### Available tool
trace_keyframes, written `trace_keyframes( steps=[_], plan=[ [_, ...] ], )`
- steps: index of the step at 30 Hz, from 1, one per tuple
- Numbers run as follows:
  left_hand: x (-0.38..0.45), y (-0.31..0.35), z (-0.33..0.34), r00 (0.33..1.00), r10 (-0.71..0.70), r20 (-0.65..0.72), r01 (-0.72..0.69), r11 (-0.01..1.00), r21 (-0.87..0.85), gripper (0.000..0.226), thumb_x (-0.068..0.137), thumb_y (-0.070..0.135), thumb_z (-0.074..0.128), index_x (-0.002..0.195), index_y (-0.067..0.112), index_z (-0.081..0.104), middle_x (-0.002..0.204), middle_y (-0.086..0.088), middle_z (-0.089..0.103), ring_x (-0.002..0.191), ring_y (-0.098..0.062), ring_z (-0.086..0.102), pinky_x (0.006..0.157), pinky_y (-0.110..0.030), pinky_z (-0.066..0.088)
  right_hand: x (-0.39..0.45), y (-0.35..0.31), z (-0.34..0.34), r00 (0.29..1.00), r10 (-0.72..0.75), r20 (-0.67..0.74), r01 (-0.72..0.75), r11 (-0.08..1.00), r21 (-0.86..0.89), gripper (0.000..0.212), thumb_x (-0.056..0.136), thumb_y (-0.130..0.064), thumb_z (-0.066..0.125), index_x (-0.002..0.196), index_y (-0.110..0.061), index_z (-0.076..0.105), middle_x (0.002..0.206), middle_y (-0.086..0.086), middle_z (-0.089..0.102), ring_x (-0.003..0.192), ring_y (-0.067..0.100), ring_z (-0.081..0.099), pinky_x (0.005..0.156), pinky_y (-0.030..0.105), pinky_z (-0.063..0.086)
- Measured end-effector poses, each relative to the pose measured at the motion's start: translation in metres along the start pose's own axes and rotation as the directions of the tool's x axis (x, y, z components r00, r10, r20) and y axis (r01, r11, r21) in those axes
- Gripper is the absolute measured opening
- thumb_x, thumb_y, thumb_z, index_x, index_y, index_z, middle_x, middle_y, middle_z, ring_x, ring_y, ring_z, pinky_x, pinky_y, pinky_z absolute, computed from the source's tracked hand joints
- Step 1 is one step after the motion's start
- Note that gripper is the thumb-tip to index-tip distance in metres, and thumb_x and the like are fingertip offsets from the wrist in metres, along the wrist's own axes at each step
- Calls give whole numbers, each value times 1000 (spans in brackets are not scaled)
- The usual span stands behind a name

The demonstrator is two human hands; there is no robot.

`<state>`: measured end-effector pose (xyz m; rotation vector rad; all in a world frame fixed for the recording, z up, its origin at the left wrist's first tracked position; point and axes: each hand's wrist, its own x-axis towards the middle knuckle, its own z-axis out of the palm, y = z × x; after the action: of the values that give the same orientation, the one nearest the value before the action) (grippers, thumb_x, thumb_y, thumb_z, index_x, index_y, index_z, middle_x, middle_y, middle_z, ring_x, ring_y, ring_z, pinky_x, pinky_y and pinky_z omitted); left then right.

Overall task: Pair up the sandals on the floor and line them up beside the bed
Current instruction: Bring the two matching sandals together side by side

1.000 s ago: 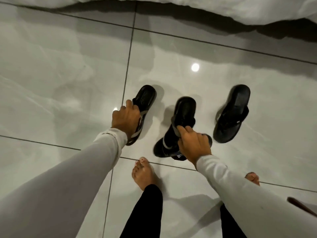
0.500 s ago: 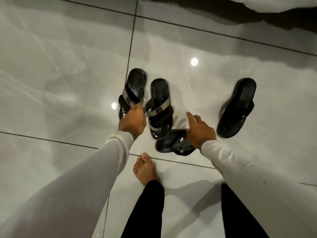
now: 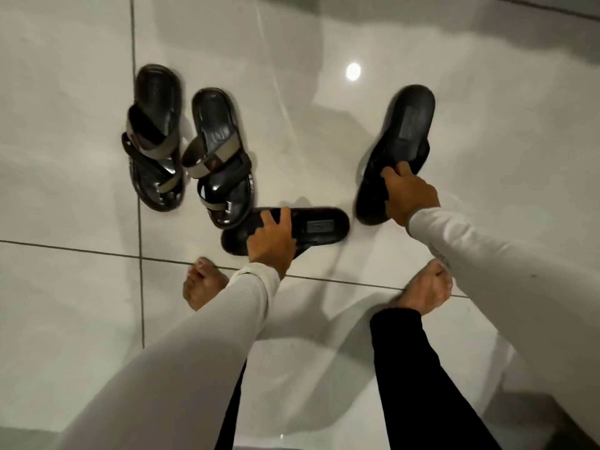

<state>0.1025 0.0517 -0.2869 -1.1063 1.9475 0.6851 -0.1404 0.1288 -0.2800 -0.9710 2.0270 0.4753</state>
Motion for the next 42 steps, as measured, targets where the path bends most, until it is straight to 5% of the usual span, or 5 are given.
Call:
trace_keyframes(
  steps=[8, 12, 21, 32, 42],
  plan=[
    [9, 10, 3, 1000, 17, -10, -14, 953, 304, 34, 103, 22, 45, 133, 6, 49, 121, -13, 70, 106, -36, 70, 81, -40, 53, -47, 57, 35, 997, -73, 26, 73, 997, 16, 30, 89, -8, 62, 119, -10, 59, 116, 17, 54, 98, 41, 62, 77, 45, 57],
    [4, 23, -8, 999, -34, -28, 39, 978, 207, 24, 102, 19, 43, 113, 7, 61, 113, -13, 70, 104, -36, 68, 76, -37, 45, -73, 82, 47, 999, -47, 24, 47, 999, -1, 30, 91, -13, 64, 121, -12, 58, 115, 14, 56, 96, 38, 62, 77, 46, 60],
    [22, 94, -78, 993, -105, -61, 99, 990, -102, 43, 104, 42, 38, 125, 9, 56, 129, -19, 60, 118, -42, 59, 95, -47, 46, -80, 78, 32, 996, -63, -61, 68, 994, 90, 27, 93, -12, 61, 119, -13, 56, 114, 14, 54, 94, 38, 61, 70, 42, 56],
    [-38, 99, -97, 992, -112, 58, 117, 988, -99, 49, 101, 36, 49, 145, 17, 37, 139, -17, 49, 122, -41, 57, 95, -49, 48, -93, 82, -24, 983, -185, 19, 178, 966, 190, 80, 82, 10, 60, 151, -21, 34, 163, 16, 23, 135, 40, 46, 105, 43, 48],
    [22, 121, -71, 959, 251, -128, -212, 942, 260, 102, 89, 61, 59, 161, 21, 0, 167, -24, -2, 154, -43, 8, 116, -64, 30, -50, 60, 6, 999, -9, -30, 11, 998, 65, 105, 84, -45, 71, 159, -21, 1, 165, 24, -1, 153, 42, 2, 123, 56, 17]
  ],
)
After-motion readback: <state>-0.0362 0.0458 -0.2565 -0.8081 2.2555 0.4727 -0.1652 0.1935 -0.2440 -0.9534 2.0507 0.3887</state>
